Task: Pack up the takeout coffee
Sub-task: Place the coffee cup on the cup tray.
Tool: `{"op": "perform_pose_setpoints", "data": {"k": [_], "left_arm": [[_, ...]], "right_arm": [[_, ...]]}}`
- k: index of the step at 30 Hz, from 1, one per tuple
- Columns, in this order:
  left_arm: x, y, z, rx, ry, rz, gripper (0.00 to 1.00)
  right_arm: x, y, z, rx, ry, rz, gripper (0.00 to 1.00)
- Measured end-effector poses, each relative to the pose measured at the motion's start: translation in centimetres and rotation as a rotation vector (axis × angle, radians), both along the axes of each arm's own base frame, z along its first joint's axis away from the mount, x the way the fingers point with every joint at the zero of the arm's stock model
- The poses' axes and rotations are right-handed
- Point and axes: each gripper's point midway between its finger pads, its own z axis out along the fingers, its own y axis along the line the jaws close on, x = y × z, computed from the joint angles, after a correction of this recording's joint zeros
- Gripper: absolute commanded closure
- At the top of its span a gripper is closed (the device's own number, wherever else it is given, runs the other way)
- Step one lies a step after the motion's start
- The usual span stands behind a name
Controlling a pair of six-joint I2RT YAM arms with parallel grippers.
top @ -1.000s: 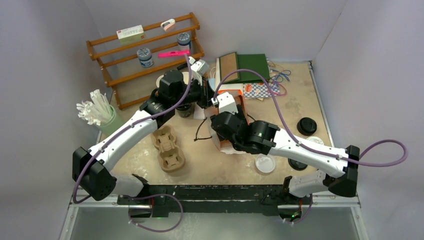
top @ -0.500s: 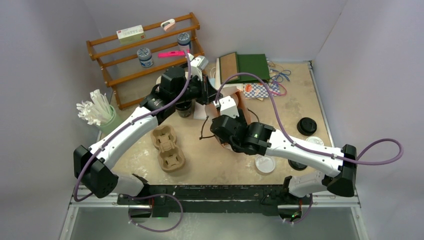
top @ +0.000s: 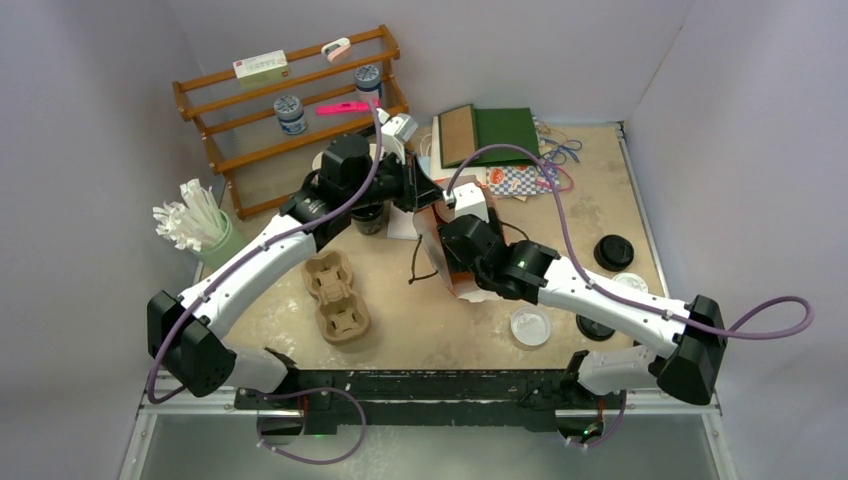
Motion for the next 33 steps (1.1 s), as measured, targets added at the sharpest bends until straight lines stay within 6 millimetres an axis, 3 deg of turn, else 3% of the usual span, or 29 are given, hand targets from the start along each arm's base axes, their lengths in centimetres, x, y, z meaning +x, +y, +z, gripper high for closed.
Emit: {"op": "perform_pose_setpoints", "data": {"k": [10, 33], "left_arm": [[-0.5, -0.4, -0.4, -0.002, 0.000, -0.045, 1.00], [1.6, -0.1, -1.6, 0.004, 0.028, -0.054, 1.00]], "right_arm": [[1.4, 0.8, -0.7, 0.004, -0.004, 0.013, 0.69], [3.3, -0.2, -3.9, -0.006, 0.005, 0.031, 0.69]]}}
